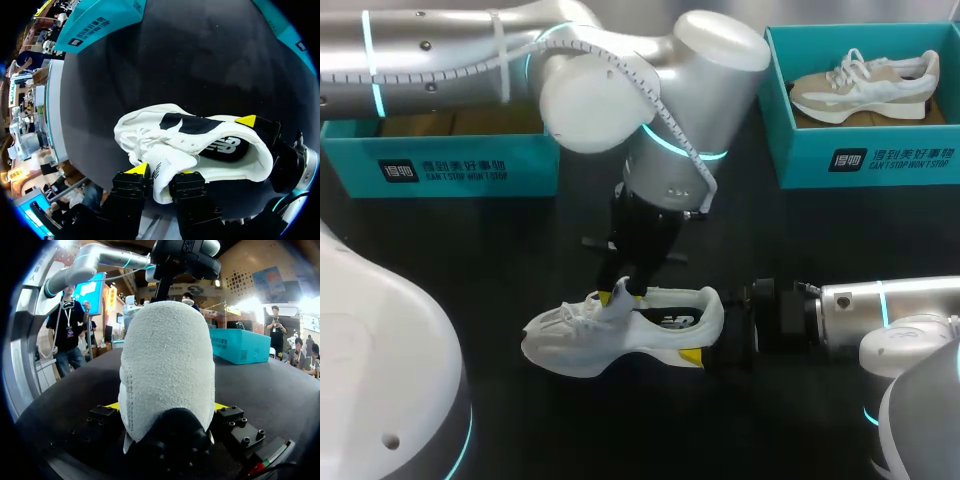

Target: Take the shoe out of the shoebox, open the shoe tongue, remove and reinsert the insole, then place the shoe into the shoebox

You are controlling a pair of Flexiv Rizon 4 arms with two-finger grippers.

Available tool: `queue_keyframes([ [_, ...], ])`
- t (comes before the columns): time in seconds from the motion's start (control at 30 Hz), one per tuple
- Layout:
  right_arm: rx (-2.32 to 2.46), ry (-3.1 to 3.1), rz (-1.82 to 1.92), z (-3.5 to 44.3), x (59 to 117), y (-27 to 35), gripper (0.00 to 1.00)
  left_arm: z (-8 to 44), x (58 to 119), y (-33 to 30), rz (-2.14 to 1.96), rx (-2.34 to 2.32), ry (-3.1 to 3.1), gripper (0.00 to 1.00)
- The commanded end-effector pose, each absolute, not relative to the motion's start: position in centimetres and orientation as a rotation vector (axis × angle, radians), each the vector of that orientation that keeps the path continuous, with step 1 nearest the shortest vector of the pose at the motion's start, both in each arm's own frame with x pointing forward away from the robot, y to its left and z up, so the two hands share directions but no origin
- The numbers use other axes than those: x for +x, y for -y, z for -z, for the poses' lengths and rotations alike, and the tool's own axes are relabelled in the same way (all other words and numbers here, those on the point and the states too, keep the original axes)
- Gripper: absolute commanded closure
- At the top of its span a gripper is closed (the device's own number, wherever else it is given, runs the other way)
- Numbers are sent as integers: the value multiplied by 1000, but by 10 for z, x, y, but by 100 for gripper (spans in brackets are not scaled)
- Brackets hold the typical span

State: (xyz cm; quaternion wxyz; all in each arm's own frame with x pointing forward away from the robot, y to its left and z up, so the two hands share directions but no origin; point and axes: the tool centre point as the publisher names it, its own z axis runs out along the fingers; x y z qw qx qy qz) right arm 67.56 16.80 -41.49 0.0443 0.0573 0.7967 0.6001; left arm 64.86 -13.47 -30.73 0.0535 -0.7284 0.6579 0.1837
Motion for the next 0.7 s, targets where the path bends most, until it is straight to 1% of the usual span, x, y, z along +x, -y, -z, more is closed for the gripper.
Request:
queue_keyframes([
  [0.03,176,-2440,-1828,416,675,-170,100,301,645,121,-493,-2248,-2009,100],
  [0.27,176,-2440,-1828,416,675,-170,100,299,642,92,-266,-2360,-2063,100],
  [0.7,176,-2440,-1828,416,675,-170,100,318,638,42,121,-2622,-2047,100],
])
